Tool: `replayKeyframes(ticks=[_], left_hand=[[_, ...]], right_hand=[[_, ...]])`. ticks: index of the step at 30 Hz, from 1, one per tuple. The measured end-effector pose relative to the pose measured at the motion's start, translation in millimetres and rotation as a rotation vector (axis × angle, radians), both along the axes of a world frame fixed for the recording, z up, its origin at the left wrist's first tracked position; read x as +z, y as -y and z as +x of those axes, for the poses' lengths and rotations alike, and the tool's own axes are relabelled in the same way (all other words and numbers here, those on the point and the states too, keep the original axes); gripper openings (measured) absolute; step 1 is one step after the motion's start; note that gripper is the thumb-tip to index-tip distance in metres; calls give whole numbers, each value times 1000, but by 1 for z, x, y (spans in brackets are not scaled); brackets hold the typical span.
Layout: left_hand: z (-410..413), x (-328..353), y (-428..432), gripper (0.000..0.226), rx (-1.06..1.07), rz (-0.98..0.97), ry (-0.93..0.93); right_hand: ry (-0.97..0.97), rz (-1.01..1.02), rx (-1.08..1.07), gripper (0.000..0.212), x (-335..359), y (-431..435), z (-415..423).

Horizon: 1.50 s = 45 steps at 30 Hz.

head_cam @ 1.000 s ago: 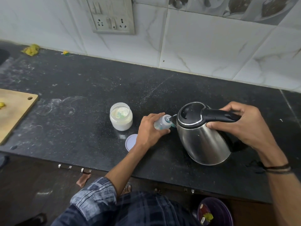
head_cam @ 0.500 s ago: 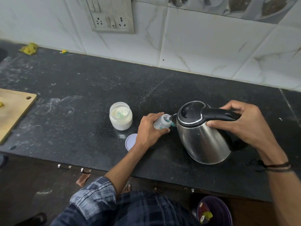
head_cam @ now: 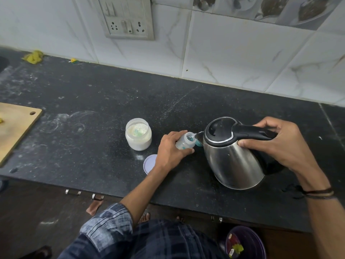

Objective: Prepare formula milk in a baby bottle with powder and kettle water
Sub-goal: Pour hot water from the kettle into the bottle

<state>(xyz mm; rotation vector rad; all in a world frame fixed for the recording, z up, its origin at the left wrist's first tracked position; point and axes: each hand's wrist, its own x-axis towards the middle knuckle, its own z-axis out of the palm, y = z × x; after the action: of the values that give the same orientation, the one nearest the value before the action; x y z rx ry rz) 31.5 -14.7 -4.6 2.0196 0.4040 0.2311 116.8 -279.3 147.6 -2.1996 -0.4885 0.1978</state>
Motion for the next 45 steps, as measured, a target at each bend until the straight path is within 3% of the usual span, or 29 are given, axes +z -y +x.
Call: replayKeyframes(ticks=[45], left_hand=[[3,-8,-3,64,36,-47,-6]], right_hand=[[2,-8,16,57,2,-1,3]])
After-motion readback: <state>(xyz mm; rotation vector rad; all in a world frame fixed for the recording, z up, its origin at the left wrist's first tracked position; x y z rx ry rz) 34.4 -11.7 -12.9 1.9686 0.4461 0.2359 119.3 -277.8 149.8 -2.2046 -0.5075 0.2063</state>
